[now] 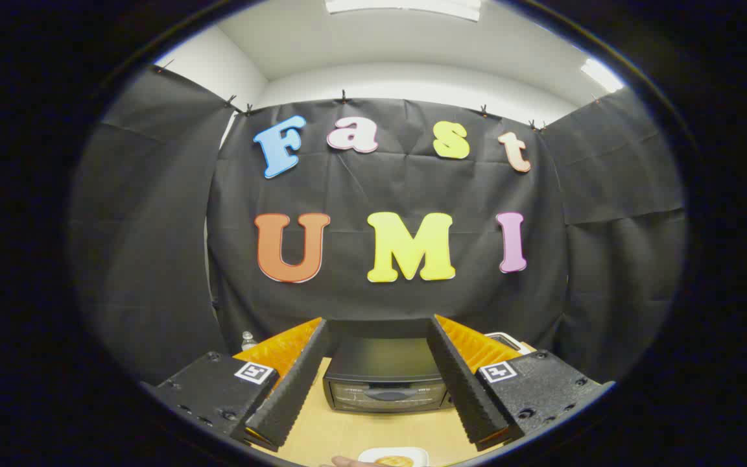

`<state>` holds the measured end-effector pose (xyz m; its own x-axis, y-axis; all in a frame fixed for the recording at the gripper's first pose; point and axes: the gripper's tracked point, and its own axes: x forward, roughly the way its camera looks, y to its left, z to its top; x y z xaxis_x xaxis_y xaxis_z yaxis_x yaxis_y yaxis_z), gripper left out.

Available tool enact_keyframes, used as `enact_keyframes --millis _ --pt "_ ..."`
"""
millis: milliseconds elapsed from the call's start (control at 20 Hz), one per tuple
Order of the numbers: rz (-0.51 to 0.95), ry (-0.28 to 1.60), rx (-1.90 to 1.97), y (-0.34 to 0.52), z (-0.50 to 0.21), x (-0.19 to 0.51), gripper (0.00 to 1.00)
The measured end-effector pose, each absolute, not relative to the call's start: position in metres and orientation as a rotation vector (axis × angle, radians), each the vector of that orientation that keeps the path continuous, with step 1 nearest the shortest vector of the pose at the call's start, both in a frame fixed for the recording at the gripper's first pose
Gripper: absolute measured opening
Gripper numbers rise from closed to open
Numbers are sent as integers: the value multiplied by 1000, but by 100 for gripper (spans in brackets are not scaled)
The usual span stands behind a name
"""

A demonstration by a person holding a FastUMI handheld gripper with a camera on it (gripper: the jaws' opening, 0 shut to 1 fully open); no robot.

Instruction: Open the toaster oven, put the food inside, and close the toaster oven door.

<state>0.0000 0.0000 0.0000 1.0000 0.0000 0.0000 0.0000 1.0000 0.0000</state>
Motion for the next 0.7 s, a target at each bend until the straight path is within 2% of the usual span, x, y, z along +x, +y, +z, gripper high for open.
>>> enact_keyframes --millis 700 --pt "-55 141 54 -29 -51 36 100"
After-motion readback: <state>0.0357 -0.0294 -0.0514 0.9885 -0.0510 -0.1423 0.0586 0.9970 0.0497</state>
